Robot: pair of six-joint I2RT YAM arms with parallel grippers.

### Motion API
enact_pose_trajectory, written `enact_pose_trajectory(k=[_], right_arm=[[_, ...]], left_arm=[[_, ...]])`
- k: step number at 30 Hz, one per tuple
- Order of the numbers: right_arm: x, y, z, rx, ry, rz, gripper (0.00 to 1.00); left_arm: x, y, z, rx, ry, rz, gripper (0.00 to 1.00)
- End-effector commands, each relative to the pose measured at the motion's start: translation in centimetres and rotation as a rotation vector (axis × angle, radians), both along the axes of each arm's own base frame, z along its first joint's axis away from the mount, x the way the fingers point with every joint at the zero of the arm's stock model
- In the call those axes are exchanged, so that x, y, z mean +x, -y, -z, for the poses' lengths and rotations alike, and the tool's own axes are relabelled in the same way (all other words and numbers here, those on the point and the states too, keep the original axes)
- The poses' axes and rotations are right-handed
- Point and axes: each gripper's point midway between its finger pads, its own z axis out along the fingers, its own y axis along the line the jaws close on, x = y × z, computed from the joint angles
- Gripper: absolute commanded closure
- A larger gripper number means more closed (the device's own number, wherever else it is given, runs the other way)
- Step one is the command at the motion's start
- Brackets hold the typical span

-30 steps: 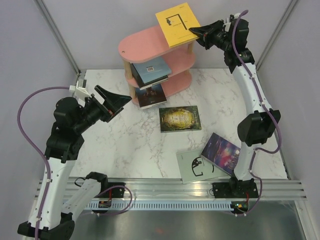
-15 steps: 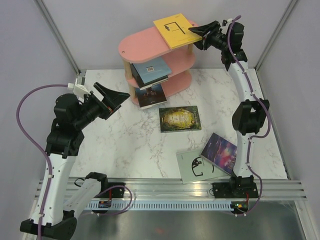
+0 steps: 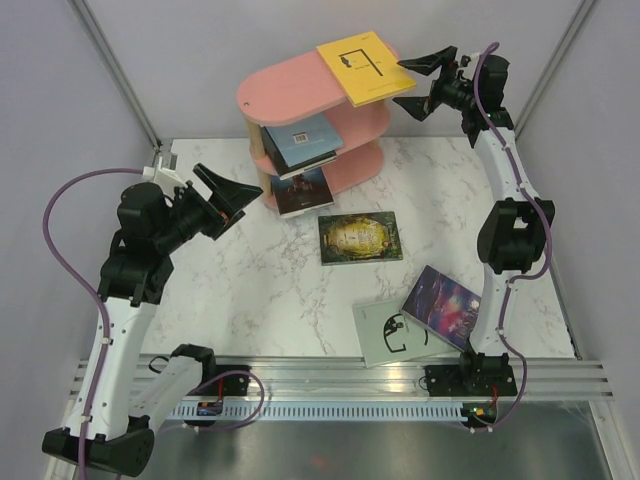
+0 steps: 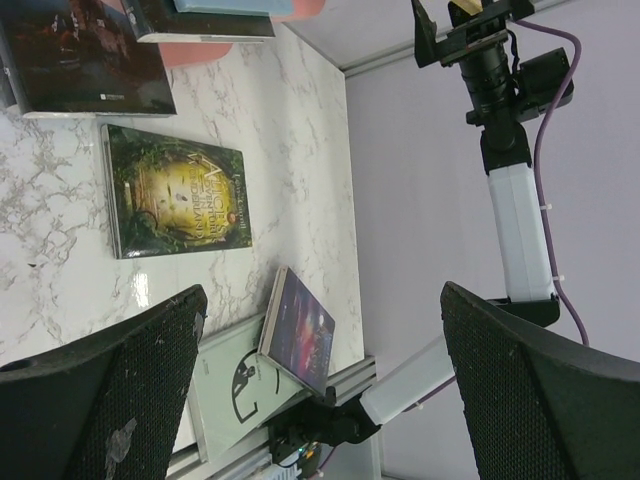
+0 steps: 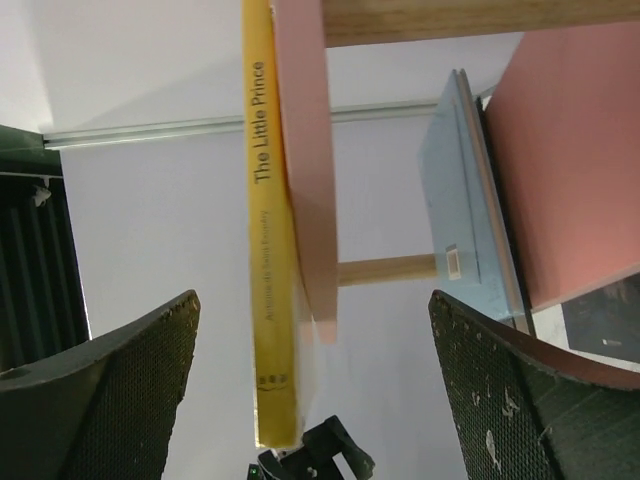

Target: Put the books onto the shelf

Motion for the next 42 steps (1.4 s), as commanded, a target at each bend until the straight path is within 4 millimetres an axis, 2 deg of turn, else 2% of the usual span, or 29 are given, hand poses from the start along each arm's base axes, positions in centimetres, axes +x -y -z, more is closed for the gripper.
enact_pose_trajectory(k=[1,4,5,6,10,11,13,17,19,20,22,23,26,30,31,32,36,37,42], right_arm=[[-1.2,-0.9,0.7,-0.011,-0.001,-0.080,0.02],[-1.6,-0.6,0.0,-0.033,0.031,-0.069,0.02],[-1.5,0.9,-0.2,-0.042,0.041,-0.036,0.06],[-1.8,1.5,-1.4,-0.049,0.069,-0.014,0.09],[-2.9,1.9,-2.7,-0.061,0.104,-0.016,0.13],[-3.3,1.8,-3.3,-0.063,0.117,-0.020,0.19],[-3.5,2.1,-3.2,-0.067,0.115,-0.014,0.24],[-4.0,2.0,-3.5,-0.050,0.118,-0.024,0.47],[-4.0,2.1,-3.3,-0.044,0.109,-0.025,0.54],[-3.9,2.0,-3.2,-0.039,0.102,-0.025,0.61],[-3.9,2.0,-3.7,-0.037,0.127,-0.023,0.67],[-3.7,2.0,-3.5,-0.032,0.120,-0.020,0.75],[-3.4,2.1,-3.7,-0.021,0.129,-0.013,0.83],[-2.5,2.1,-3.8,0.013,0.119,0.007,0.88],[-2.4,2.0,-4.6,0.018,0.141,0.011,0.88],[-1.8,1.9,-4.2,0.023,0.130,0.013,0.89],[-0.4,1.6,-5.1,0.045,0.151,0.034,0.91],[0.2,1.6,-4.6,0.052,0.137,0.039,0.92],[1.4,1.6,-4.1,0.072,0.129,0.062,0.93]], left_arm=[[0.2,0.3,-0.3,-0.026,0.010,0.012,0.00],[0.3,0.3,0.3,-0.034,-0.010,0.011,0.00],[0.3,0.4,0.4,-0.038,-0.015,0.011,0.01],[0.3,0.4,0.7,-0.038,-0.023,0.011,0.01],[0.4,0.4,1.2,-0.049,-0.037,0.009,0.01],[0.5,0.5,1.4,-0.050,-0.042,0.010,0.01],[0.5,0.7,1.8,-0.057,-0.053,0.017,0.01],[0.4,0.8,2.2,-0.067,-0.065,0.025,0.02],[0.3,0.8,2.4,-0.069,-0.067,0.021,0.02],[0.2,0.8,2.3,-0.073,-0.067,0.022,0.02],[0.2,0.8,2.5,-0.077,-0.070,0.019,0.02],[0.2,0.7,2.7,-0.076,-0.072,0.018,0.02],[0.0,0.7,2.5,-0.078,-0.065,0.015,0.03],[0.2,0.7,2.6,-0.077,-0.068,0.012,0.02],[0.1,0.7,2.5,-0.077,-0.066,0.015,0.02],[0.1,0.7,2.4,-0.078,-0.065,0.015,0.02],[0.1,0.8,2.4,-0.078,-0.066,0.022,0.02],[0.1,0.8,2.5,-0.077,-0.067,0.024,0.03],[-0.2,0.9,2.5,-0.078,-0.065,0.034,0.03]])
